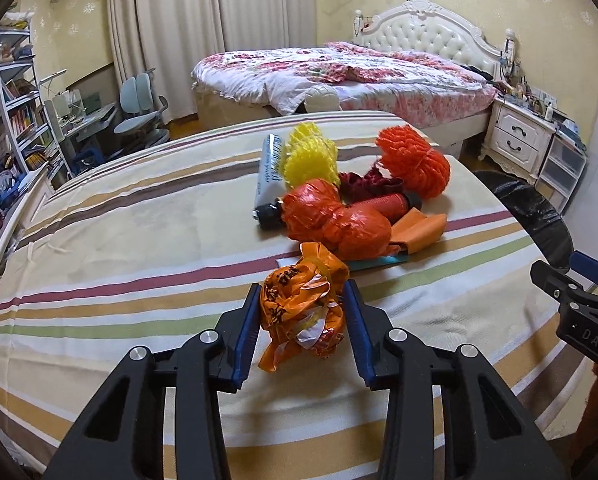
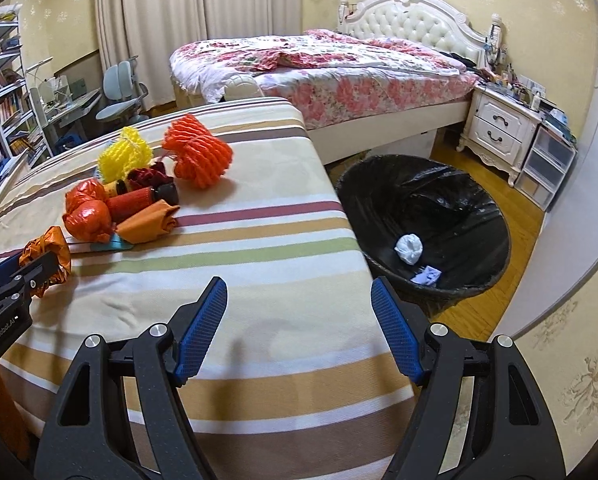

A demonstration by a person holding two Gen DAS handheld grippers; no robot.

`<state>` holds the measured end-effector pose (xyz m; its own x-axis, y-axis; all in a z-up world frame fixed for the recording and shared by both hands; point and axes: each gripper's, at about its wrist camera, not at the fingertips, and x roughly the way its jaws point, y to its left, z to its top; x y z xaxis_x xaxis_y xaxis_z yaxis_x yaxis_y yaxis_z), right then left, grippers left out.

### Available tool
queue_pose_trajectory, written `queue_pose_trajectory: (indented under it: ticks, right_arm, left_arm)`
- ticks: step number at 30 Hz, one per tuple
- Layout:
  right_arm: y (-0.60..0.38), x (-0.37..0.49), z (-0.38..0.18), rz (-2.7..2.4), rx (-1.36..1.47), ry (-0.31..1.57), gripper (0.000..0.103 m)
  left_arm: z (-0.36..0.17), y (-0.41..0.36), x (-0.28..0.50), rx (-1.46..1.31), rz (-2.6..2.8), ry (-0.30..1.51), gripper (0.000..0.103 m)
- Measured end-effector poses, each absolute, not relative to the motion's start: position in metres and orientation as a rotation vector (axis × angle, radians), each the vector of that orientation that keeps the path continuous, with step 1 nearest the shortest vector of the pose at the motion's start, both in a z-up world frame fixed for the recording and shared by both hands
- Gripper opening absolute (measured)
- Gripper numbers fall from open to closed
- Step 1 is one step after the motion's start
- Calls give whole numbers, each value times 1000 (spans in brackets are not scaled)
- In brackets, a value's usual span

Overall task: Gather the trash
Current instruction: 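Grasp the orange patterned plastic bag with the left gripper, then grasp the red-orange plastic bag with the right gripper while the left gripper holds the orange bag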

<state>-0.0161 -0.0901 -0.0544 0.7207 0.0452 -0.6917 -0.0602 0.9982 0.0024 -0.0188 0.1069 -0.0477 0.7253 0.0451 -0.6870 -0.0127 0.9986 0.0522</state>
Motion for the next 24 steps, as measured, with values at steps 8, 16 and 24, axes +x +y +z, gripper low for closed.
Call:
queue_pose_trajectory:
  ticks: [8, 16, 24]
  right_arm:
    - [-48, -8, -46, 155, -64, 754, 73]
    - [4, 3, -37, 263, -129, 735, 73]
    - [46, 18, -36, 335, -176, 740, 73]
  left_arm:
    - [-40, 144, -21, 16, 128, 726, 41]
    - [-43, 190, -20, -37, 220, 737, 41]
    - [-43, 223, -18, -61, 279, 730, 41]
